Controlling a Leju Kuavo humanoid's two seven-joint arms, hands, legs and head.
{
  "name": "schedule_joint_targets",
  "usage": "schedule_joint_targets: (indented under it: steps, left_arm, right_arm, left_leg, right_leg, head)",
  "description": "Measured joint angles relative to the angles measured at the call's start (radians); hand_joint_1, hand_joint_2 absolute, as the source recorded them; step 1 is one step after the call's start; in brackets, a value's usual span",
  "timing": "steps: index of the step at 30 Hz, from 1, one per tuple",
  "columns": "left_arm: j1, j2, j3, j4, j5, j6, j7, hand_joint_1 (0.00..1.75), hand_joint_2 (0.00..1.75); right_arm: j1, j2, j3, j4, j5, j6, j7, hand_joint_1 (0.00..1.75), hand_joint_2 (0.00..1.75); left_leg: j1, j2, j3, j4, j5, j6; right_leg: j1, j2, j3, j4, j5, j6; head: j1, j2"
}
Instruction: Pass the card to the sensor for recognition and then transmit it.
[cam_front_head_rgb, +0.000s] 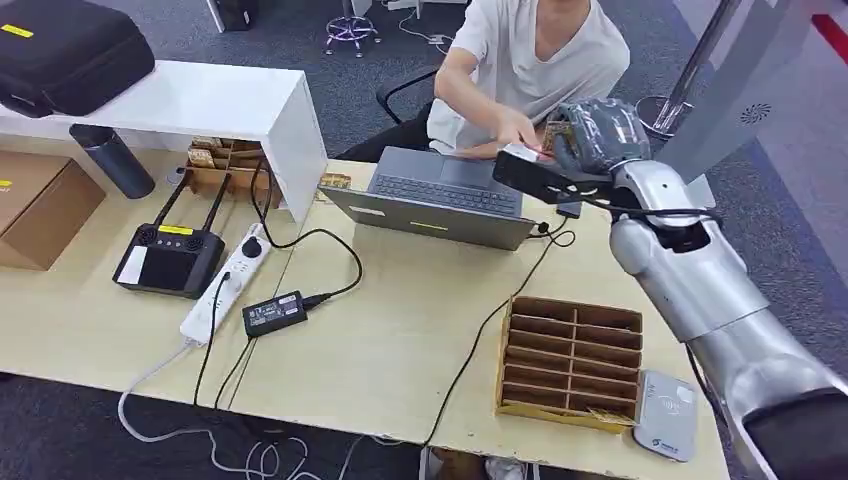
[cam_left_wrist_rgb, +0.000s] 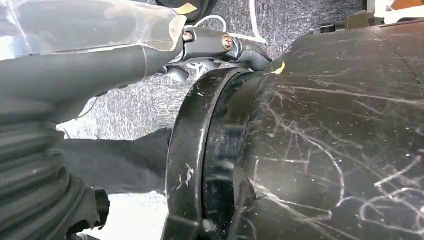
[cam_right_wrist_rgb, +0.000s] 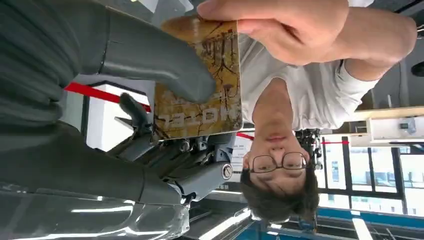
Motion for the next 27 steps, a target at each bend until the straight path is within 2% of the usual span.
schedule_joint_targets:
  steps: [11,27]
  left_arm:
    - [0.001,0.001,0.002,0.0,0.0,-0.018,-0.007,0.0,1.75]
    - [0.012,-0.001,0.042,0.0,0.0,0.019,0.012,0.0,1.75]
  right_arm:
    - [0.003,0.0,-0.003,-0.003,-0.007,0.003,0.002,1.75,1.75]
    - [0.015,-0.029,-0.013,-0.04,-0.008,0.026,0.009,1.75,1.75]
  left_leg:
    - [0.0,0.0,0.0,0.0,0.0,0.0]
    - [0.0,0.0,0.0,0.0,0.0,0.0]
  right_leg:
    - [0.0,0.0,0.0,0.0,0.0,0.0]
    - [0.0,0.0,0.0,0.0,0.0,0.0]
  head:
    - [0.0,0.0]
    - [0.0,0.0]
